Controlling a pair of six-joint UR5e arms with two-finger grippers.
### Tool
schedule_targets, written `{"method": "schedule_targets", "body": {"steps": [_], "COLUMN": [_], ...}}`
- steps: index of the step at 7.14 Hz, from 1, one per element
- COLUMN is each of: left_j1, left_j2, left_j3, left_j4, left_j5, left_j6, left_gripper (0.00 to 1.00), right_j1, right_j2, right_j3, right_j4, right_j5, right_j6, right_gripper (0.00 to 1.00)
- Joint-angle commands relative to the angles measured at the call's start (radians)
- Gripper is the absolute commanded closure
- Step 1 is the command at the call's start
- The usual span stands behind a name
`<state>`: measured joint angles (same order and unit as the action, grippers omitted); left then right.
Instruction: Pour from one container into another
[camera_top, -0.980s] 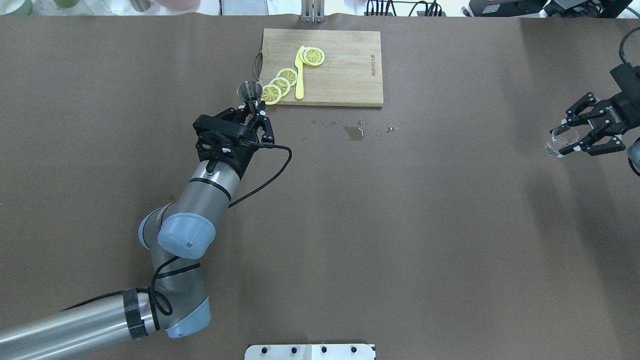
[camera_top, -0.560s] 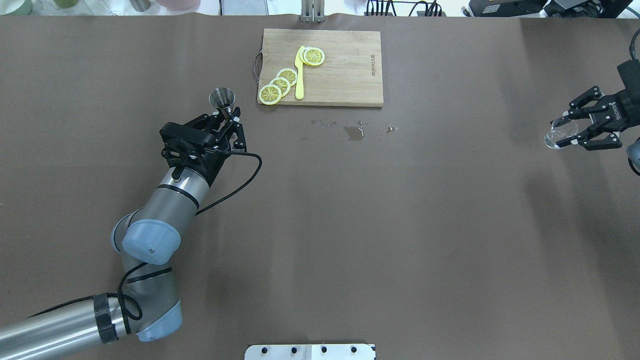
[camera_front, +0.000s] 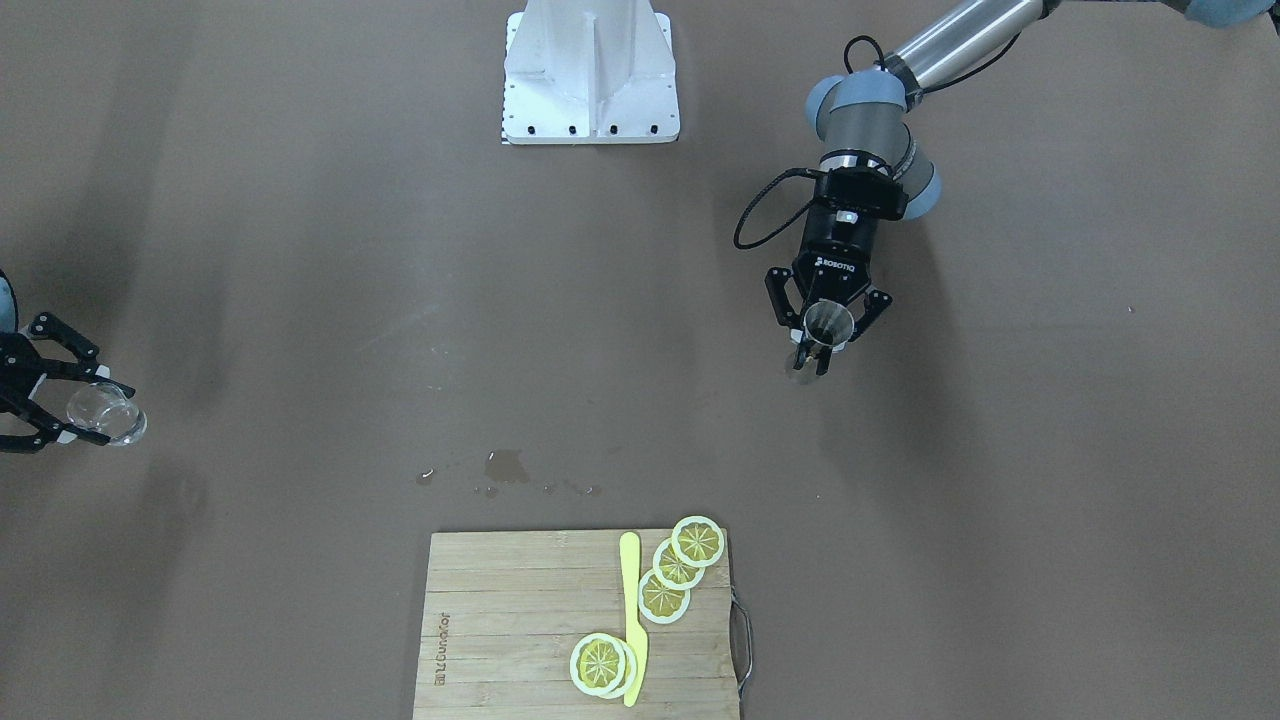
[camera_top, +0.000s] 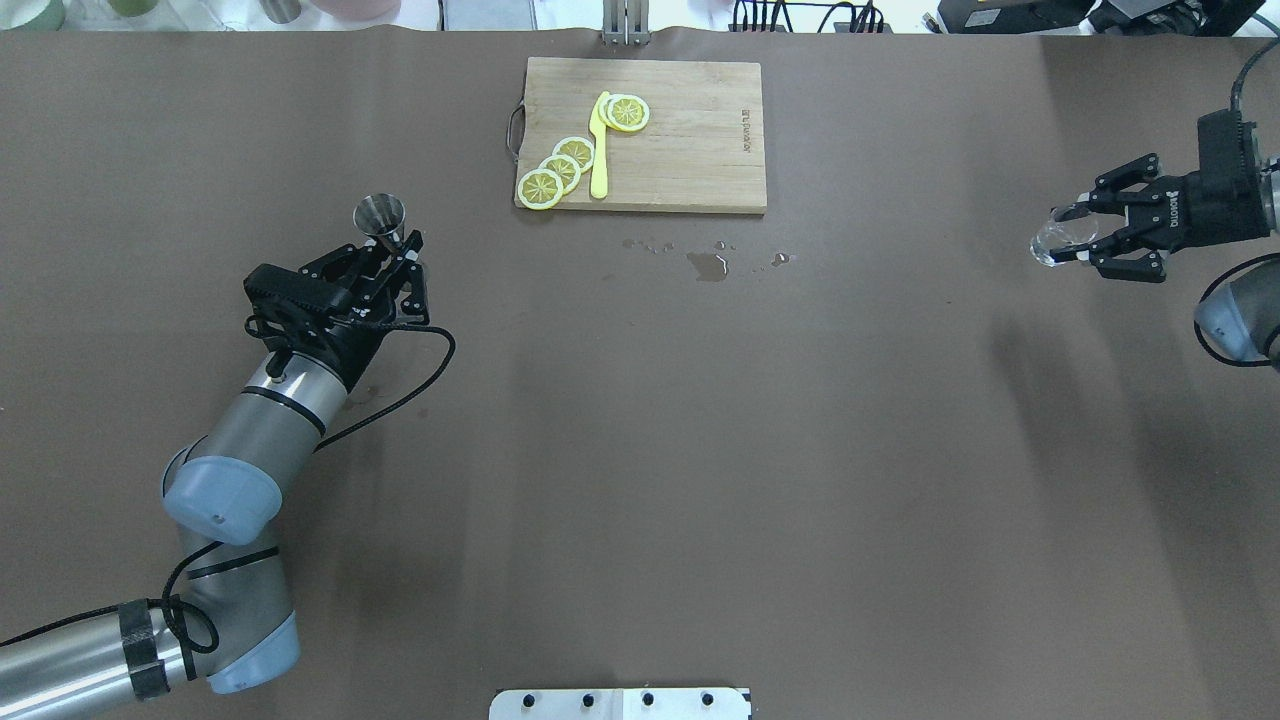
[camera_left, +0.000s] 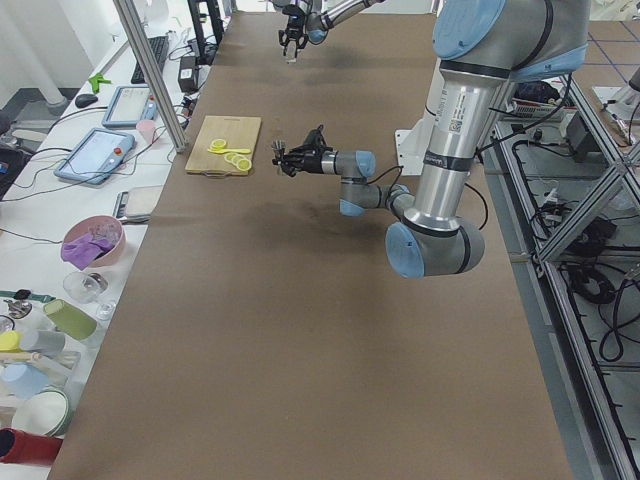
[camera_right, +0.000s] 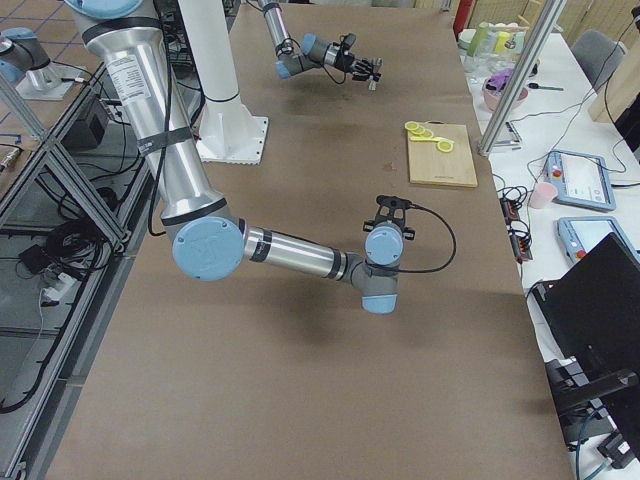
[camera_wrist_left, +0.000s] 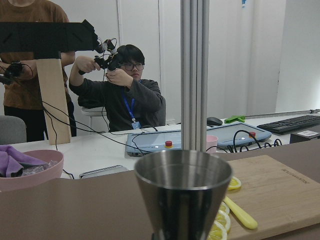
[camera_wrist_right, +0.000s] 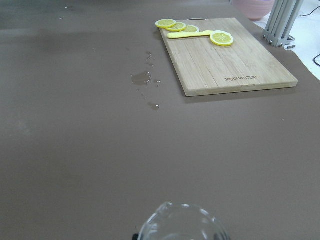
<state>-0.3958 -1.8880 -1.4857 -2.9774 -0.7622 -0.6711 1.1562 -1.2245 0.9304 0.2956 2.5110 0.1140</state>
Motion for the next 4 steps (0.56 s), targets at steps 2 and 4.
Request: {"method": "schedule_targets", "body": {"steps": [2,4], "left_j1": [-0.001,-0.001], "left_j2": [0.020,0.018], "left_j3": [-0.002,-0.001], "left_j4": [-0.015,-0.006], "left_j5": [0.006,0.008], "left_j6": [0.002,0.004], "left_gripper": [1.00,1.00], "right_j1": [-0.116,-0.209], "right_j2": [-0.033,-0.123], "right_j3": [0.056,0.155], "right_j4": [0.080,0.105], "right_j5": [-0.177,-0.327], "right_j6": [0.136,0.215], "right_gripper": [1.00,1.00]}}
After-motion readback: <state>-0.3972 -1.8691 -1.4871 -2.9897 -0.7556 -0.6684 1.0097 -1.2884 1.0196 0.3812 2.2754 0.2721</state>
